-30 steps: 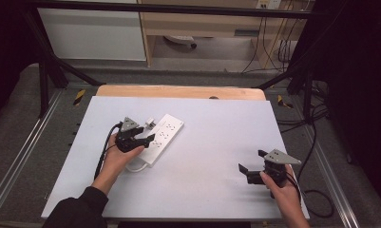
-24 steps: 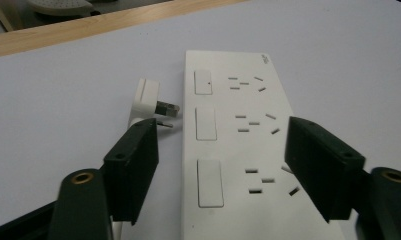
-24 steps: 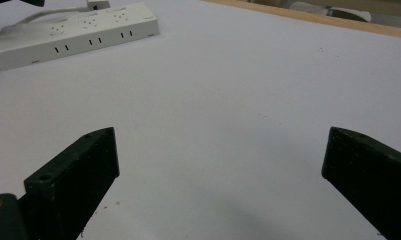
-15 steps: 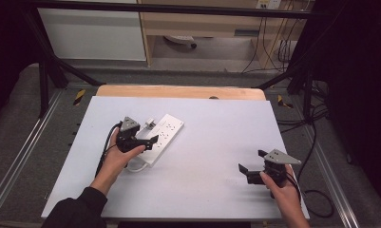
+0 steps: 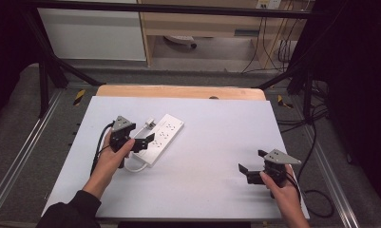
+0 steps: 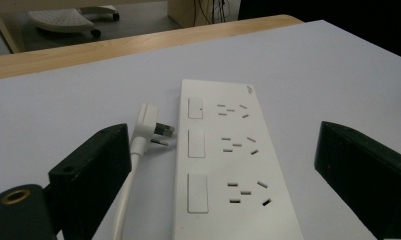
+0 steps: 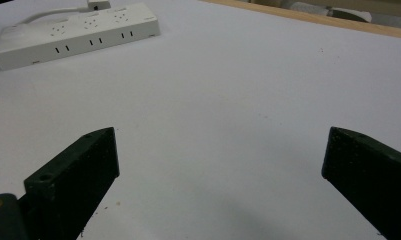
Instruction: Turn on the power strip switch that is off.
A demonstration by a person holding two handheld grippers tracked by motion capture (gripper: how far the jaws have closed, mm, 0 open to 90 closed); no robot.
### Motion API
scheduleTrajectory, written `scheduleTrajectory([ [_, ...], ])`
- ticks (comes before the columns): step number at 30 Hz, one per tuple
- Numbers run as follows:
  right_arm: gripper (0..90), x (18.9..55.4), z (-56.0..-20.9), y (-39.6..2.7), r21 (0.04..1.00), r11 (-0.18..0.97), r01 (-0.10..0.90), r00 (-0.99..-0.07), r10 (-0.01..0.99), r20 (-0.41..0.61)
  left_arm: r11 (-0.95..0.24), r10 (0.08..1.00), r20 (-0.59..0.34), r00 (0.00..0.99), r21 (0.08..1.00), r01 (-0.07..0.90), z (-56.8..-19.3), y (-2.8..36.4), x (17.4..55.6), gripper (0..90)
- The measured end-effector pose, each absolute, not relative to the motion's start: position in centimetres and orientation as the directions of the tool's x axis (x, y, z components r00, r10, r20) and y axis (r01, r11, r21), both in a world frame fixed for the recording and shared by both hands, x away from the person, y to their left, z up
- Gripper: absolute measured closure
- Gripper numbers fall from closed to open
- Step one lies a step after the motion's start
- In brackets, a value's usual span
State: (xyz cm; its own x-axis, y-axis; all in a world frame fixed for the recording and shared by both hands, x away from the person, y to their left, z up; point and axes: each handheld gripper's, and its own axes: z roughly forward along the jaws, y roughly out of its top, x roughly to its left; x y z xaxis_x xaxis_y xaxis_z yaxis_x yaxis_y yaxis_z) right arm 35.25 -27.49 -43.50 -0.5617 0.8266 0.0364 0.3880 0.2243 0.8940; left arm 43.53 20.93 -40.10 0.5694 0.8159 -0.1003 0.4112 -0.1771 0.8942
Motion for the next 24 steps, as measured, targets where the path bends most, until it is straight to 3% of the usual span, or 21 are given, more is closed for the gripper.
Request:
scheduleTrajectory([
  [24, 2.3, 35.3, -43.6, -27.3, 0.89, 0.23, 0.394, -0.561, 0.827, 0.034, -0.095, 0.837, -0.099, 0.538, 0.942, 0.323, -37.3, 26.7, 36.3, 7.7],
])
